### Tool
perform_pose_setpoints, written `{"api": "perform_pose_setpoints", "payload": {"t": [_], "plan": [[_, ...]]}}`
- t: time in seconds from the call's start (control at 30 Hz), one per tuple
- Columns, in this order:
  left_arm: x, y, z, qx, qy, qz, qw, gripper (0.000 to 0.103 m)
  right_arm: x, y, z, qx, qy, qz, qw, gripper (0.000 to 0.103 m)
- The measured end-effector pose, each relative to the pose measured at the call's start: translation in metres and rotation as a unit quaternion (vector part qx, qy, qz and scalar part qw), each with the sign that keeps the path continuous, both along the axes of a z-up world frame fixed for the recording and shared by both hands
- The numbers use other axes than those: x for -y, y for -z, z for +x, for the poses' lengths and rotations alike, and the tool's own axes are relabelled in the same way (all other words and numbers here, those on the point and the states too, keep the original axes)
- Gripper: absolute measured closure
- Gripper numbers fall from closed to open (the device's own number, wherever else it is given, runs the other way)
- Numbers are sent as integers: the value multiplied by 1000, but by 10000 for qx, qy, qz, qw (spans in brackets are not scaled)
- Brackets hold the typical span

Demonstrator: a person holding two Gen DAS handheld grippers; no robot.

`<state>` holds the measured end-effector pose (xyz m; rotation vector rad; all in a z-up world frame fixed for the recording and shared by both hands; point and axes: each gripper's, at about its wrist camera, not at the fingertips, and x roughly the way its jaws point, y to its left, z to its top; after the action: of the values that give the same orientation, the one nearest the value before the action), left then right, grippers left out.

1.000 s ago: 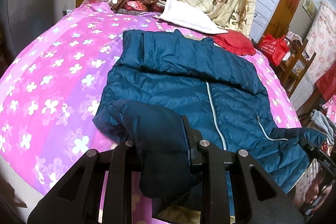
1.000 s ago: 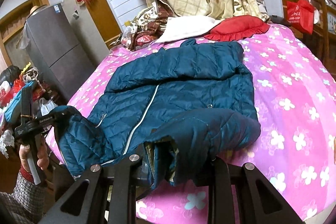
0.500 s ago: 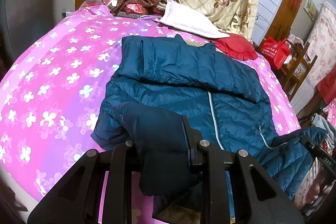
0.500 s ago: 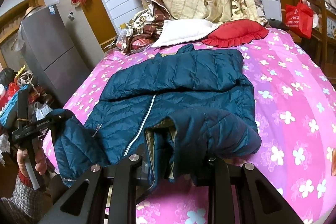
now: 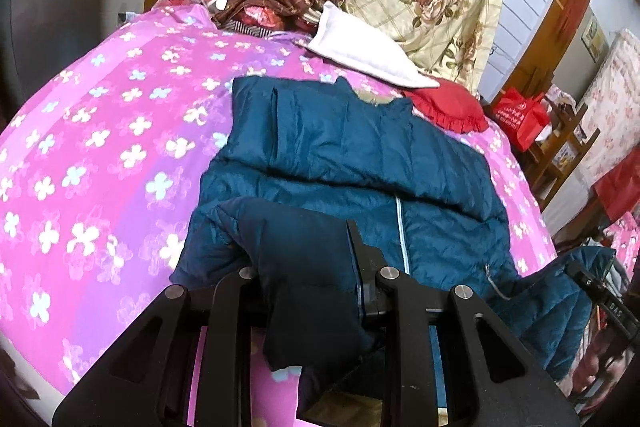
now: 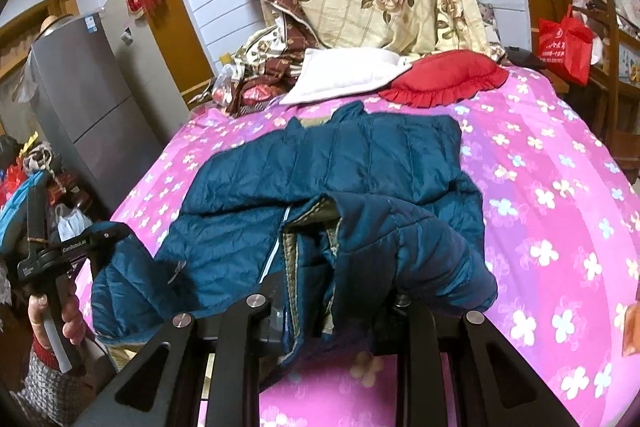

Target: Fold large clothes

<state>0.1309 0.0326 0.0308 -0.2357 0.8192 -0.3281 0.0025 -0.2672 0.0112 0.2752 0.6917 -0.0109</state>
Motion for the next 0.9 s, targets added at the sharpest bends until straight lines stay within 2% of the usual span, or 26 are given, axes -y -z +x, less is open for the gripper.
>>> {"api": "perform_pose_setpoints", "payload": {"t": [0.1, 0.43, 0.9], "plan": [[3, -7, 4, 137, 7, 52, 9999, 80, 3, -5, 8, 67, 73, 7, 10000, 79], [5, -7, 16, 131, -62, 82, 9999, 80, 10, 1, 19, 78, 189, 120, 9997, 80], [25, -2, 47, 199, -207, 495, 9984, 80, 20, 14, 63, -29, 231, 46, 9997, 80]]}}
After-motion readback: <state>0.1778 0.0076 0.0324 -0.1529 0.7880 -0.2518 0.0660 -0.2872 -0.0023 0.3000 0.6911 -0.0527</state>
